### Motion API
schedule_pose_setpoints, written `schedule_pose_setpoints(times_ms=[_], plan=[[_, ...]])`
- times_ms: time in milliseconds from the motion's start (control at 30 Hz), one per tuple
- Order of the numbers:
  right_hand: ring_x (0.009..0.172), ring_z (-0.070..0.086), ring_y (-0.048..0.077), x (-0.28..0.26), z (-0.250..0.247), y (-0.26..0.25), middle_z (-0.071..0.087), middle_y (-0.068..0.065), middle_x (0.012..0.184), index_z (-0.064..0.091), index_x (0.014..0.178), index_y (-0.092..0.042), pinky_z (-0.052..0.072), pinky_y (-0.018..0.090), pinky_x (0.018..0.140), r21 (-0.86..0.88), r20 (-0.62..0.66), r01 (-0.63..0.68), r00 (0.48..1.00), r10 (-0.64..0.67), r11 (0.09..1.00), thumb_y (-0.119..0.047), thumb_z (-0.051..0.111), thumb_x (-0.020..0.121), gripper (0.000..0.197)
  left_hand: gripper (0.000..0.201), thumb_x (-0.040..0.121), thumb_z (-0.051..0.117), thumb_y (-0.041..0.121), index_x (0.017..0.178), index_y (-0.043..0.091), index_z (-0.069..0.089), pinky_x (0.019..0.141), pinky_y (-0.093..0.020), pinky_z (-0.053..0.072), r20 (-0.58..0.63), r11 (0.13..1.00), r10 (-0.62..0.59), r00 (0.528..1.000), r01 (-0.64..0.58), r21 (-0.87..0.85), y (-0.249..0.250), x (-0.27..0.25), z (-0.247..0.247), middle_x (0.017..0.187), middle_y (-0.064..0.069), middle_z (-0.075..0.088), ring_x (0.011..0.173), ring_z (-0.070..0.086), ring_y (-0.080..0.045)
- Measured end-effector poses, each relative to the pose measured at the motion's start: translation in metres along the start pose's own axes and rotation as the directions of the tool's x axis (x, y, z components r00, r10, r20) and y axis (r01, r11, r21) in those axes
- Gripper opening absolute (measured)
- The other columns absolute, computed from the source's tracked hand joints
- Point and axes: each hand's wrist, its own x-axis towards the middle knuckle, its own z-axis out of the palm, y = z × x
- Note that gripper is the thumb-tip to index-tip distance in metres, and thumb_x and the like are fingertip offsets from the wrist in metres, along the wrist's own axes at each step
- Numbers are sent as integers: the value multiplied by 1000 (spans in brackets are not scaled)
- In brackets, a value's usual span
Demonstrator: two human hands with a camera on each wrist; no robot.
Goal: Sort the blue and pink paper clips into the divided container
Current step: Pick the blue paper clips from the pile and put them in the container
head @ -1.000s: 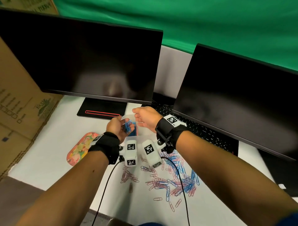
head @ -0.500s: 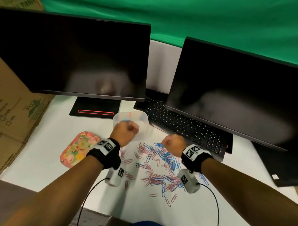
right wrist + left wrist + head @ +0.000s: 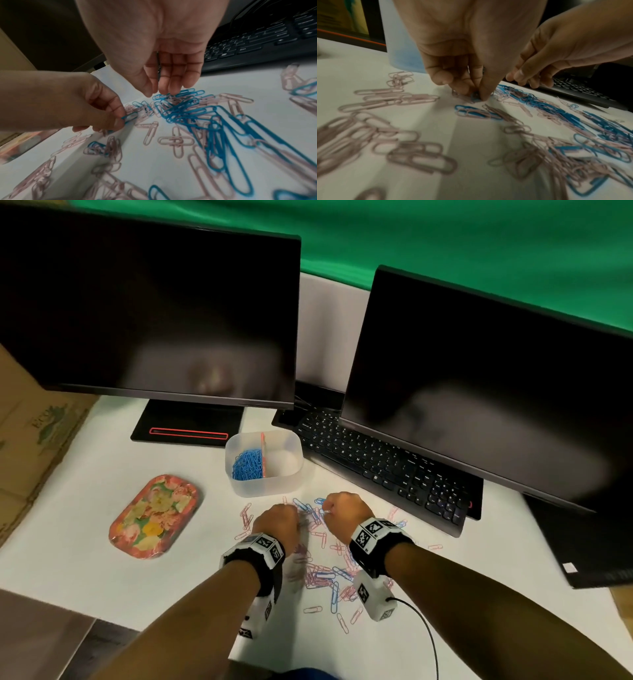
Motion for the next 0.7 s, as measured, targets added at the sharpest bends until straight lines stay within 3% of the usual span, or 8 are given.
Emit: schedule_pose_setpoints(times_ms=[133, 300, 433, 533, 633, 700], plan=[[103, 62, 24, 8, 4, -5, 65, 4, 117, 66, 110, -23, 53, 32, 88, -28, 4, 17, 1000, -17, 999, -22, 54, 88, 25, 16, 87, 53, 16, 96, 14, 66, 75, -34, 52, 22, 996, 3, 1000, -1, -90, -9, -8, -5, 99, -6, 68, 91, 64, -27], [111, 59, 22, 19, 12, -13, 61, 3, 123, 62, 120, -22, 49, 31, 89, -92, 12, 39, 999, -38, 995, -29, 56, 92, 30, 22, 81, 54, 7, 93, 19, 69, 78, -28, 52, -33, 909, -23, 999, 7, -417, -21, -15, -11, 93, -3, 71, 88, 64, -22], [102, 62, 23, 23, 15, -17, 65, 5, 114, 67, 108, -19, 52, 31, 82, -122, 3, 31, 1000, -31, 992, -26, 55, 91, 22, 26, 81, 56, 3, 90, 23, 69, 67, -13, 45, -62, 828, -55, 997, 11, -560, -31, -19, -15, 75, 6, 66, 71, 60, -10], [95, 65, 25, 24, 15, -17, 70, 6, 104, 71, 98, -16, 54, 28, 75, -72, 11, -1, 1000, 2, 997, -17, 55, 88, 19, 20, 78, 65, 7, 78, 26, 61, 78, -29, 53, -26, 720, -123, 992, 71, -690, -43, -18, -13, 69, 5, 69, 70, 65, -17], [92, 64, 24, 24, 12, -16, 69, 4, 99, 69, 91, -14, 48, 23, 68, 2, 33, -42, 999, 41, 999, -16, 51, 86, 19, 27, 76, 71, 3, 88, 22, 55, 80, -41, 53, 46, 526, -127, 991, 107, -844, -56, -20, -13, 71, -5, 71, 64, 63, -22], [83, 62, 21, 23, 10, -12, 67, 1, 91, 65, 77, -20, 44, 19, 66, 154, 22, -68, 998, 65, 986, -16, 53, 84, 15, 36, 76, 67, -6, 95, 22, 54, 79, -44, 54, 76, 451, -118, 990, 121, -884, -62, -21, -14, 78, -12, 70, 70, 62, -25]])
